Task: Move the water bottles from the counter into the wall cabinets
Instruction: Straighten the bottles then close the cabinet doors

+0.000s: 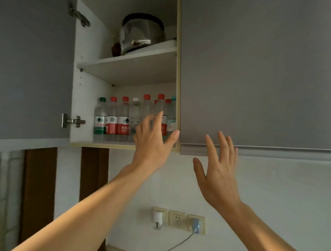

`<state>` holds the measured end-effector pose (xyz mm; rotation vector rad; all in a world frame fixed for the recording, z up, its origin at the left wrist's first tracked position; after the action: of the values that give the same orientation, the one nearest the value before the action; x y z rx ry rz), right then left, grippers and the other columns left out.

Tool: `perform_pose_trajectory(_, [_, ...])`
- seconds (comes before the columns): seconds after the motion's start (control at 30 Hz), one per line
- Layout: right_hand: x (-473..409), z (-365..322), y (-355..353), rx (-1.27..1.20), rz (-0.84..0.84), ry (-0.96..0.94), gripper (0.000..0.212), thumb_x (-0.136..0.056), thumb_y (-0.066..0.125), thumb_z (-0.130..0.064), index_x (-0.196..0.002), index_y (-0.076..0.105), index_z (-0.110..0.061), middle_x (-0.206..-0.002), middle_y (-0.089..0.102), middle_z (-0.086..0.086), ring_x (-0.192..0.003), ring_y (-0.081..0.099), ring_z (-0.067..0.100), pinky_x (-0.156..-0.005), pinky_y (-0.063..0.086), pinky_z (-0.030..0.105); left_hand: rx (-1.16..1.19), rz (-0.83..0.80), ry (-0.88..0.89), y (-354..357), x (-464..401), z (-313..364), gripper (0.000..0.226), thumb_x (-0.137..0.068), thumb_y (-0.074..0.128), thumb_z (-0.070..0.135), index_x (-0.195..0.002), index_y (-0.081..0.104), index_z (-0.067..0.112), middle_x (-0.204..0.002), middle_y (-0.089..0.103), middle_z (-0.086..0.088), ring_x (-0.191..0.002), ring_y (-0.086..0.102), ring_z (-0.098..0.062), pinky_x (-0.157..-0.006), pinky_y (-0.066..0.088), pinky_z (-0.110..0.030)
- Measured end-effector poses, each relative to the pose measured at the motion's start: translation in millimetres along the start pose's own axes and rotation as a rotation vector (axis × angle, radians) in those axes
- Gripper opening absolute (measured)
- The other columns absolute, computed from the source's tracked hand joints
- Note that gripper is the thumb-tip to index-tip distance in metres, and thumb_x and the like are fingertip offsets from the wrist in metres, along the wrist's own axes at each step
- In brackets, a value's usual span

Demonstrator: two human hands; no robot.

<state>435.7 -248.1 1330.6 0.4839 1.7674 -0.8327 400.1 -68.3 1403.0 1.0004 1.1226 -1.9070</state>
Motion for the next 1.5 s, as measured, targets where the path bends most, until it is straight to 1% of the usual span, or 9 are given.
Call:
perform_pose_trajectory(0.13, [9,-52,17,-0.241,-0.088,-0.017,0.052,-0.1,0.056,-0.031,-0.147,0.045,-0.012,-0.156,0.033,0.012,-0.145,0.026,0.032,-0.115,0.035,0.052,-0.048,0.058,-0.009,-57,17,-31,0.061,-0.099,0.036,0.061,-0.153,0.03,0.033,-0.154,0.032,0.0,-0.144,0.027,-0.022,-0.115,0.03,-0.045])
perform_pose_trajectory(0.27, [4,-100,29,-0.38,-0.099,-0.08,0.05,-0.1,0.057,-0.028,-0.146,0.046,-0.014,-0.15,0.043,0.006,-0.139,0.034,0.026,-0.112,0.039,0.044,-0.103,0.154,-0.073,-126,26,-60,0.059,-0.099,0.035,0.06,-0.149,0.036,0.03,-0.151,0.038,0.001,-0.141,0.031,-0.019,-0.114,0.034,-0.043])
perform_pose_trajectory(0.5, [-25,-214,49,-0.523,-0.121,-0.128,0.051,-0.102,0.052,-0.032,-0.151,0.039,-0.024,-0.148,0.041,-0.003,-0.134,0.03,0.013,-0.108,0.027,0.024,-0.257,0.305,-0.143,-244,32,-106,0.056,-0.102,0.041,0.05,-0.15,0.037,0.022,-0.15,0.039,-0.006,-0.138,0.031,-0.022,-0.112,0.03,-0.041])
perform_pose_trajectory(0.67, [-32,-309,65,-0.699,-0.106,-0.133,0.056,-0.103,0.05,-0.038,-0.154,0.029,-0.032,-0.152,0.032,-0.01,-0.139,0.023,0.005,-0.114,0.027,0.028,-0.219,0.386,-0.108,-332,26,-132,0.053,-0.099,0.049,0.047,-0.147,0.041,0.026,-0.148,0.04,-0.006,-0.138,0.027,-0.024,-0.106,0.029,-0.036])
perform_pose_trajectory(0.93, [-26,-416,96,-0.82,-0.093,-0.166,0.073,-0.101,0.053,-0.039,-0.157,0.008,-0.044,-0.157,0.013,-0.018,-0.133,0.012,-0.008,-0.104,0.016,0.013,-0.576,0.605,-0.122,-442,20,-200,0.055,-0.094,0.058,0.042,-0.144,0.043,0.024,-0.16,0.013,-0.012,-0.15,0.003,-0.035,-0.12,-0.001,-0.057])
perform_pose_trajectory(1.03, [-25,-432,103,-0.799,-0.081,-0.149,0.072,-0.1,0.054,-0.04,-0.156,0.008,-0.046,-0.157,0.014,-0.019,-0.134,0.014,-0.006,-0.106,0.021,0.021,-0.52,0.591,-0.091,-456,17,-211,0.058,-0.094,0.059,0.041,-0.145,0.038,0.022,-0.16,0.01,-0.009,-0.148,0.006,-0.037,-0.118,0.009,-0.06])
perform_pose_trajectory(1.2, [-33,-441,91,-0.746,-0.071,-0.119,0.069,-0.101,0.055,-0.036,-0.157,0.015,-0.04,-0.152,0.021,-0.019,-0.131,0.02,-0.007,-0.104,0.021,0.012,-0.387,0.597,-0.121,-462,19,-193,0.059,-0.092,0.06,0.046,-0.144,0.039,0.026,-0.159,0.016,-0.003,-0.145,0.014,-0.036,-0.115,0.022,-0.059])
perform_pose_trajectory(1.33, [-37,-450,59,-0.823,-0.024,-0.139,0.062,-0.1,0.058,-0.034,-0.148,0.022,-0.05,-0.134,0.028,-0.027,-0.125,0.037,-0.008,-0.093,0.028,-0.006,-0.281,0.584,0.015,-458,37,-169,0.057,-0.092,0.061,0.048,-0.142,0.044,0.025,-0.156,0.026,-0.002,-0.144,0.021,-0.033,-0.113,0.028,-0.059])
perform_pose_trajectory(1.5, [-32,-463,12,-0.893,-0.013,-0.177,0.046,-0.098,0.052,-0.047,-0.133,0.029,-0.066,-0.135,0.04,-0.032,-0.123,0.043,-0.015,-0.089,0.04,-0.001,0.052,0.598,0.296,-456,50,-148,0.038,-0.096,0.059,0.039,-0.131,0.049,0.031,-0.143,0.044,0.008,-0.119,0.047,0.001,-0.087,0.05,-0.018])
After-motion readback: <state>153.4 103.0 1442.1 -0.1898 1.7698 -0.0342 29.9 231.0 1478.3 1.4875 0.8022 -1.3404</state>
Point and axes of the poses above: each hand's wrist, its own x-axis away from the middle knuckle, its own y-axis out of the palm, z = x × y, the point moved 3 cm from there along -x, towards the middle knuckle
